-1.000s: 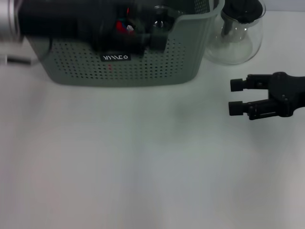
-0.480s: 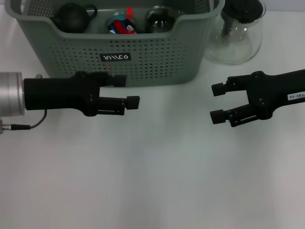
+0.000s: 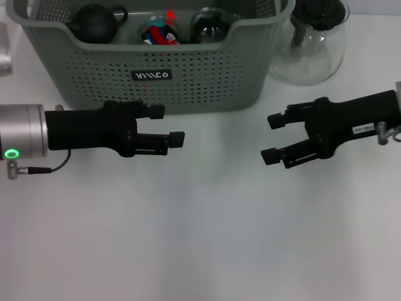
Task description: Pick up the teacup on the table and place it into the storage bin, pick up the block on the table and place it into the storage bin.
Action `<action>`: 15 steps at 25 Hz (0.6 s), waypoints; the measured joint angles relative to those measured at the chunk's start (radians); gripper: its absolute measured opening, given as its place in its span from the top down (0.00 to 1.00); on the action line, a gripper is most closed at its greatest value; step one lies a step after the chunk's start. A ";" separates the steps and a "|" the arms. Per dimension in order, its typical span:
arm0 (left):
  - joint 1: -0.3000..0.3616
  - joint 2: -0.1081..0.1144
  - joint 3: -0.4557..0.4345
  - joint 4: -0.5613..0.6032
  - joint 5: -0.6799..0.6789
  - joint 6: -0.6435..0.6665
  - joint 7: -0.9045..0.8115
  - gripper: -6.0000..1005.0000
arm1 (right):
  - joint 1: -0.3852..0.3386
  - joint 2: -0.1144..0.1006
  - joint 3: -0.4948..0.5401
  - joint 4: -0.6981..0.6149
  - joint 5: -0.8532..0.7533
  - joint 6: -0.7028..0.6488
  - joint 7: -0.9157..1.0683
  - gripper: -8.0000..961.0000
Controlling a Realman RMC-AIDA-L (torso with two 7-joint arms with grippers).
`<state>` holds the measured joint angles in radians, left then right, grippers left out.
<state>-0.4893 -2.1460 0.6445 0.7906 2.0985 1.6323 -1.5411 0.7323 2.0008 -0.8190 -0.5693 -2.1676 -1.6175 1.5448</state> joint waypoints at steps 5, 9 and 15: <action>-0.003 -0.001 0.000 -0.047 0.001 -0.042 0.079 0.14 | -0.004 0.021 -0.029 0.001 0.000 0.053 0.000 0.02; -0.006 0.001 0.000 -0.057 0.013 -0.058 0.089 0.14 | -0.006 0.029 -0.035 0.003 0.000 0.065 -0.003 0.02; -0.009 0.001 0.000 -0.069 0.025 -0.071 0.098 0.14 | -0.005 0.030 -0.035 0.003 0.000 0.067 -0.003 0.02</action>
<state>-0.4981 -2.1448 0.6442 0.7220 2.1233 1.5612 -1.4428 0.7270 2.0309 -0.8545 -0.5659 -2.1675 -1.5509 1.5415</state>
